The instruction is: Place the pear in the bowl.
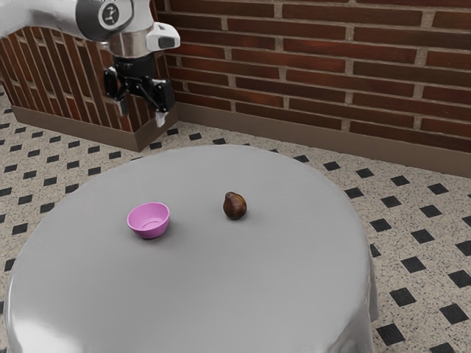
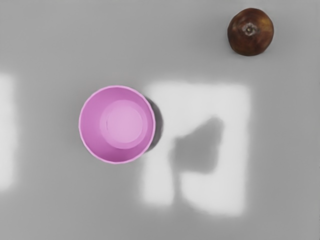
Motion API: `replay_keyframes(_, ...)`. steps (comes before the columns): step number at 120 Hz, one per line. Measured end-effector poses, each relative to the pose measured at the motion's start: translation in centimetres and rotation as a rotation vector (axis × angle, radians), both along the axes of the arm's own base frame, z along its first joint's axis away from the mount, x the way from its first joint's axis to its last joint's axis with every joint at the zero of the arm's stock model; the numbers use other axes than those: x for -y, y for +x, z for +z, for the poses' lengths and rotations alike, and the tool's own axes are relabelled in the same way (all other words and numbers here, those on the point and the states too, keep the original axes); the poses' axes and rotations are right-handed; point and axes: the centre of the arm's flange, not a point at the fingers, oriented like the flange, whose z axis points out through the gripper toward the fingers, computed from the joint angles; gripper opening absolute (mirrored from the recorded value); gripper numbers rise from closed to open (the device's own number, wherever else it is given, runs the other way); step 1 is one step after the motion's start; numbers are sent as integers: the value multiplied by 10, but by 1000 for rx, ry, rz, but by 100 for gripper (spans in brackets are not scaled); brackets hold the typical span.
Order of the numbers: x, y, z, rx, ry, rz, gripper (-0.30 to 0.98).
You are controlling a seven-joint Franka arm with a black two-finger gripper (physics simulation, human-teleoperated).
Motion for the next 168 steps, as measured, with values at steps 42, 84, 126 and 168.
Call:
replay_keyframes(42,15,19,-100,-88,10,-23,69)
replay_keyframes(84,35,48,-174,-123,-87,2,69)
replay_keyframes(126,46,93,-255,-82,-205,7,68)
replay_keyframes(168,43,127,-301,-15,-237,-95,53)
